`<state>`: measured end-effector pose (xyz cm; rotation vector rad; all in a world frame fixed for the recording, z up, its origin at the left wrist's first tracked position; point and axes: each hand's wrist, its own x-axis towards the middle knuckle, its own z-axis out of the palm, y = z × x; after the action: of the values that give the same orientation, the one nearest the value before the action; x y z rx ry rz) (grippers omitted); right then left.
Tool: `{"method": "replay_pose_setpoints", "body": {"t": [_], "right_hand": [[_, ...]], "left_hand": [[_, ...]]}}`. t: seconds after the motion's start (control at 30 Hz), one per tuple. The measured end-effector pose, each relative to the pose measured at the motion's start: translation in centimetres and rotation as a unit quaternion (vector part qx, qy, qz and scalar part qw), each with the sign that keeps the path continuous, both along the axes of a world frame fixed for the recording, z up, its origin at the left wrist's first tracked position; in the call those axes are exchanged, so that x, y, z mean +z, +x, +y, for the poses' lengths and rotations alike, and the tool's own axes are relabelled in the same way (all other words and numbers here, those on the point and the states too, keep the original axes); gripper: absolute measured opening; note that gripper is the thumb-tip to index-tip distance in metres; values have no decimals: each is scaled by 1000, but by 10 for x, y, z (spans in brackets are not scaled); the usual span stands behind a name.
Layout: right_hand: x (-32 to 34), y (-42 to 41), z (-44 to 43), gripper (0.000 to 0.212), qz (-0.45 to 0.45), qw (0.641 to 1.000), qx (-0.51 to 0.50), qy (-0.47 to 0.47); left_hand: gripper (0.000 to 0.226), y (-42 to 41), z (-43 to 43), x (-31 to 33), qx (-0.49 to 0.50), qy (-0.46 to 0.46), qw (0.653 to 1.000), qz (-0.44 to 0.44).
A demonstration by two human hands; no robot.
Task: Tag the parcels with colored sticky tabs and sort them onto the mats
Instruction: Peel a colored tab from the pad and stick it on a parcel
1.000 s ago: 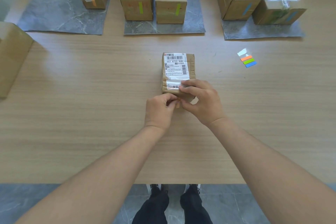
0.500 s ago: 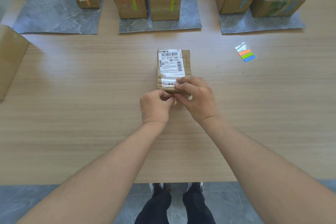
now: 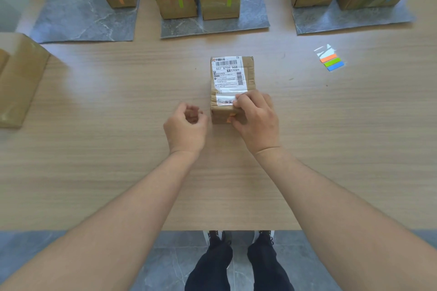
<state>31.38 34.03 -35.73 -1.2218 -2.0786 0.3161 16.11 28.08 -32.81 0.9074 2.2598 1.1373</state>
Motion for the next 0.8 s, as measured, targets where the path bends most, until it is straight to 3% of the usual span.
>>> {"method": "replay_pose_setpoints", "body": {"t": [0.1,0.17,0.27,0.33,0.4,0.6,0.8], "right_hand": [[5,3,-3,36,17,1000,19,-18],[18,7,-5,32,90,994,37,-49],[35,2,-8,35,215,960,-85,-160],[43,-8,-10,32,267,895,-153,-324],[49,-19,-13,29,298,860,-160,-383],[104,-41,-23,24,335,858,-169,-349],[211,-61,-38,26,346,873,-134,-316]], "left_hand": [[22,-1,8,8,5,32,982,-185],[29,6,15,19,12,53,954,-295],[39,12,19,34,14,49,925,-377],[45,14,17,37,-9,32,921,-389],[45,12,13,42,-35,25,923,-382],[40,-11,9,96,-52,41,930,-361],[40,-27,-2,200,-105,103,941,-303]]}}
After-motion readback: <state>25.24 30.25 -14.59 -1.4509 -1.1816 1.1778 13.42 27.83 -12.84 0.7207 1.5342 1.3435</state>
